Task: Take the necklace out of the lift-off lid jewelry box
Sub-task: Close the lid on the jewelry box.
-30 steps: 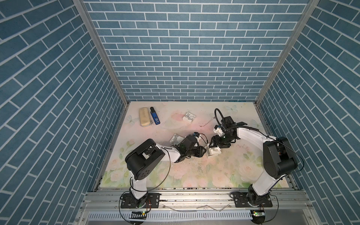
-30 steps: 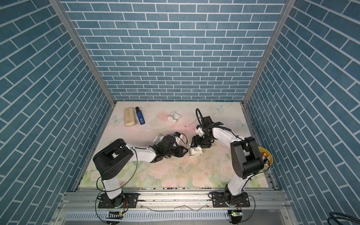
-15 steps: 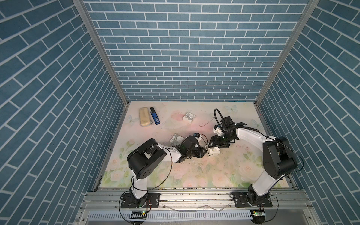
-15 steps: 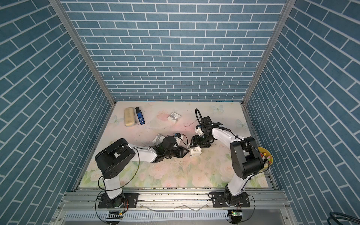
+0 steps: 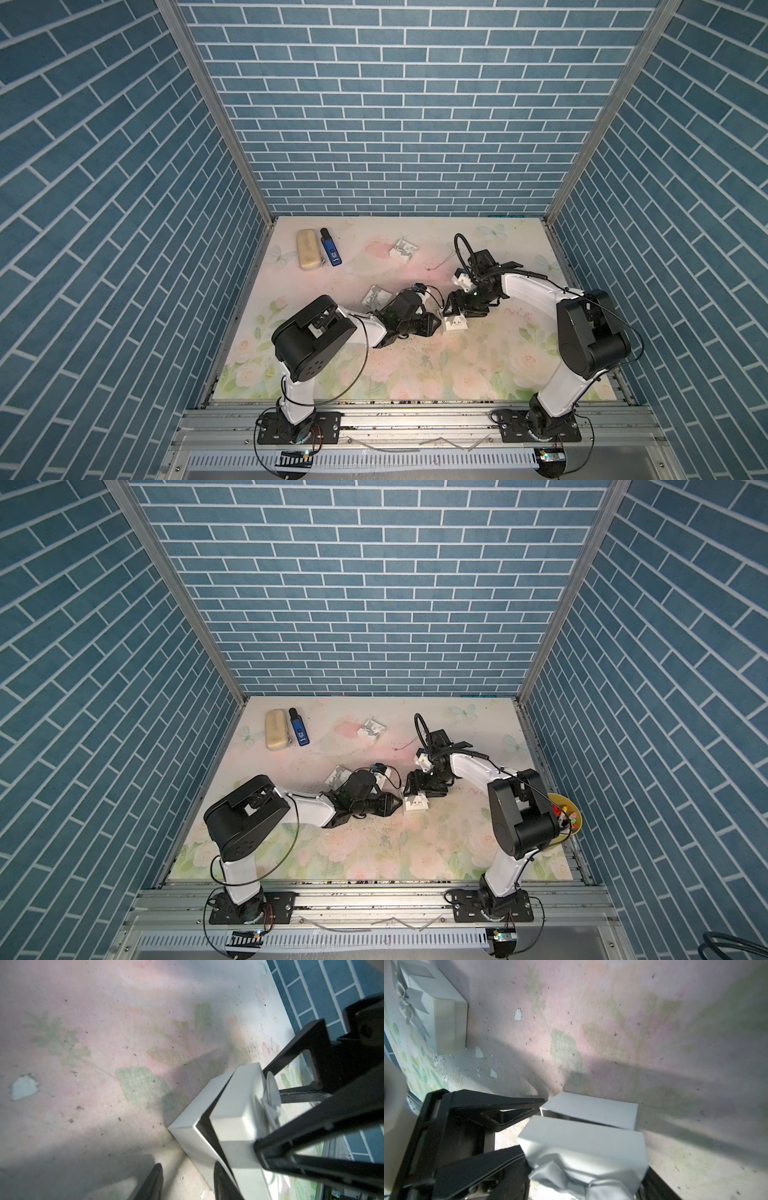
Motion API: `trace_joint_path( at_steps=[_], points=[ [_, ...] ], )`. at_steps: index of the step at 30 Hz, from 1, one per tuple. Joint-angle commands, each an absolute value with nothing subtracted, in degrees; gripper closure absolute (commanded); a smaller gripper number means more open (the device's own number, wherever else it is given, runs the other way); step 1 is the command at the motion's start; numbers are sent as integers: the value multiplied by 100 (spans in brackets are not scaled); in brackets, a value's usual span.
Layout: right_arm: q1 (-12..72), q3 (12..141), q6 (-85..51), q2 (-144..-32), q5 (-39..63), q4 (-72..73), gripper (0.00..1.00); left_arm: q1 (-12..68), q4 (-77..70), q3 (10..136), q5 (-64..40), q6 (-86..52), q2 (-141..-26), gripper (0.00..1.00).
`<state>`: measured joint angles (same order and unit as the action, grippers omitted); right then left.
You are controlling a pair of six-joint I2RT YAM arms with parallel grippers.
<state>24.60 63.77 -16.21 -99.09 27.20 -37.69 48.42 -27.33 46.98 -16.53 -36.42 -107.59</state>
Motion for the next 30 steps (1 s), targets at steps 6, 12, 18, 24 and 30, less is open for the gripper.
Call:
trace_joint_path(
  at_steps=[6, 12, 18, 24, 30],
  points=[
    [2536, 6515, -1558, -10157, 2768, -3962, 23, 4886, -2429, 4713, -1581, -3346, -10719, 58],
    [2525, 6890, -1511, -10543, 2675, -4191, 22, 4852, -2312, 4713, -1594, -3225, -10711, 58],
    [2531, 7134, -1635, -10814, 2449, -4351, 22, 4845, -2222, 4609, -1450, -3204, -10621, 58],
    [2531, 7107, -1676, -10672, 2323, -4387, 18, 4843, -1993, 4590, -1346, -3076, -10485, 55],
    [2531, 7017, -1748, -10292, 2133, -4351, 12, 4803, -1898, 4603, -1341, -3029, -10420, 54]
  ],
)
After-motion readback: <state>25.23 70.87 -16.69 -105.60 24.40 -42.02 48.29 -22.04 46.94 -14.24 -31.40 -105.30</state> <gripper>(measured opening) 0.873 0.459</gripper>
